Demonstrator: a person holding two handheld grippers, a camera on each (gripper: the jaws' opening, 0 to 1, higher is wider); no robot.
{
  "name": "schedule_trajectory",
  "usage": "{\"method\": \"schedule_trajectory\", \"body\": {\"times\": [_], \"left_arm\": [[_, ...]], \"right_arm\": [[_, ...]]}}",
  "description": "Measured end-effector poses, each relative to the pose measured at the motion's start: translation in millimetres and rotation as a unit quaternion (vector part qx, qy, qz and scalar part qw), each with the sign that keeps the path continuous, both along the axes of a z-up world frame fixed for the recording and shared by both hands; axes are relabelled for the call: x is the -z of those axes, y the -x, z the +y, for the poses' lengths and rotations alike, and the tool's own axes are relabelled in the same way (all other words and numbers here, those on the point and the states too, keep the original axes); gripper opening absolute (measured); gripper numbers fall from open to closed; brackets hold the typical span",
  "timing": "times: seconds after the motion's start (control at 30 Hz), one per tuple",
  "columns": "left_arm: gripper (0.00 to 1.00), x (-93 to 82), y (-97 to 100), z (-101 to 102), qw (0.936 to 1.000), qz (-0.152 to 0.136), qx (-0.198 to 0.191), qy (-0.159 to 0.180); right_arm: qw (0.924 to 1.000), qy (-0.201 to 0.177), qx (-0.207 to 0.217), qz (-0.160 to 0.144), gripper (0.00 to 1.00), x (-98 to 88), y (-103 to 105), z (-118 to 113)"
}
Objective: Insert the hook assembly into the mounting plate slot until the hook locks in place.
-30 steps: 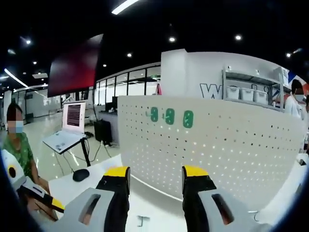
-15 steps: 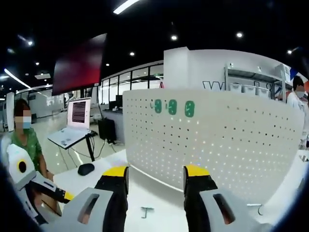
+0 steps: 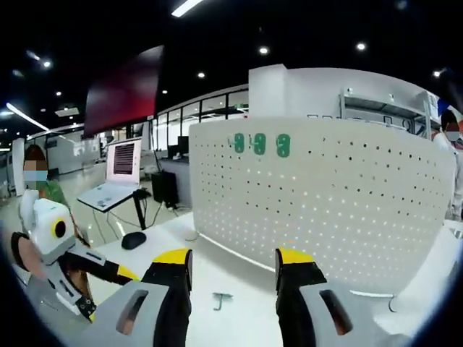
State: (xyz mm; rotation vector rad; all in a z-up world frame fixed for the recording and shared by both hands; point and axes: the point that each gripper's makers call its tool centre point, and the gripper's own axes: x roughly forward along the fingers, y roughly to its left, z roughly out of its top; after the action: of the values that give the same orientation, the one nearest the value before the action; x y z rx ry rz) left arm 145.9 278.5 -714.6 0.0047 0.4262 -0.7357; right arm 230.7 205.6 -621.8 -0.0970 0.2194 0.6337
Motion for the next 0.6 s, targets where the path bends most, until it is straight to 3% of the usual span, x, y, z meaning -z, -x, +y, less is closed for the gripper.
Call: {"method": "schedule_trajectory", "body": {"times": [0.27,0.6], "left_arm": [[0.53,24.3,-14.0,1.5,0.9993,0.023,-0.006,-0.028],[0.50,40.7,-34.3,-1.5,0.9981,0.050,-0.009,-0.035]], "right_arm": [[1.0000,-0.003,-0.003,0.006,0.46,7.2,5.4,-4.9],[0.9998,-0.004,-0.008,0.020,0.47,23.5,15.8,-4.8]]}}
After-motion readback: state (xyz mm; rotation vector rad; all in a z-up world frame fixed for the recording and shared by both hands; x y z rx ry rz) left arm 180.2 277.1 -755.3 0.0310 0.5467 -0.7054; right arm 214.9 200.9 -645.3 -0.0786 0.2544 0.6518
